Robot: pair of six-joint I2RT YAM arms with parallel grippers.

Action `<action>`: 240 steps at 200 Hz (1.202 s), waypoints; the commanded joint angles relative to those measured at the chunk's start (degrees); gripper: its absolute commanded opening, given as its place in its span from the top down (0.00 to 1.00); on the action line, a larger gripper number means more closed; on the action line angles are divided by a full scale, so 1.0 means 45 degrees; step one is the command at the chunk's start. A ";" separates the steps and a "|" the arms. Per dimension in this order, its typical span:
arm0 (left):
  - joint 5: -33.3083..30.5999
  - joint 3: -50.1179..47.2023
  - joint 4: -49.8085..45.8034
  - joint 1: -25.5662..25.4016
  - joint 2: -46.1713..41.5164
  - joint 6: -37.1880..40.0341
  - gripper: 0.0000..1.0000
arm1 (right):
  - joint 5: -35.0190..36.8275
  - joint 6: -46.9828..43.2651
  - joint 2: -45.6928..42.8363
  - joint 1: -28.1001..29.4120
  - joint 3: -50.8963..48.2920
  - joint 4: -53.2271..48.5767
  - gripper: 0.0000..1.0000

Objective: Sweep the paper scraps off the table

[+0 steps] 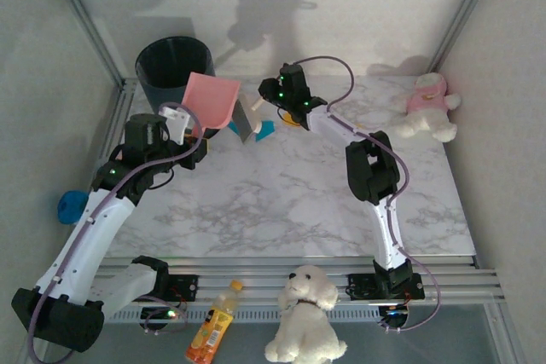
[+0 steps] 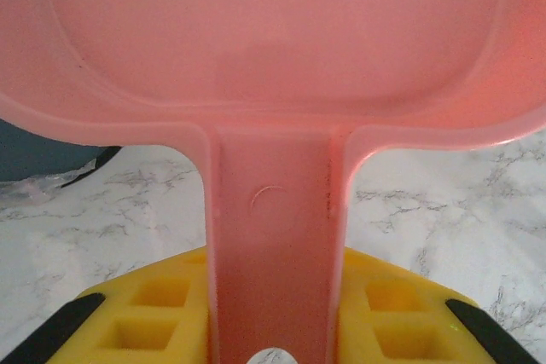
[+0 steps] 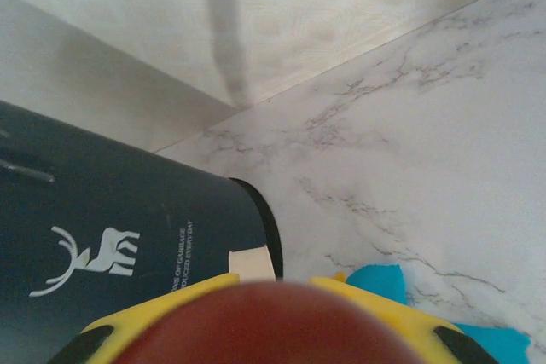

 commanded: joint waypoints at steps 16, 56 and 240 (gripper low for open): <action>-0.0214 -0.0069 0.0201 -0.0088 -0.0306 -0.0120 1.00 | 0.0118 0.0891 0.1075 -0.0073 0.1654 -0.0758 1.00; -0.0161 -0.0174 0.0196 -0.0086 -0.0402 -0.0108 1.00 | 0.0496 0.1016 0.1745 -0.0119 0.2244 -0.1234 1.00; 0.0212 -0.0367 0.0367 -0.0122 -0.0293 -0.0065 1.00 | 0.4301 -0.0060 -0.4139 -0.0303 -0.5711 -0.1755 1.00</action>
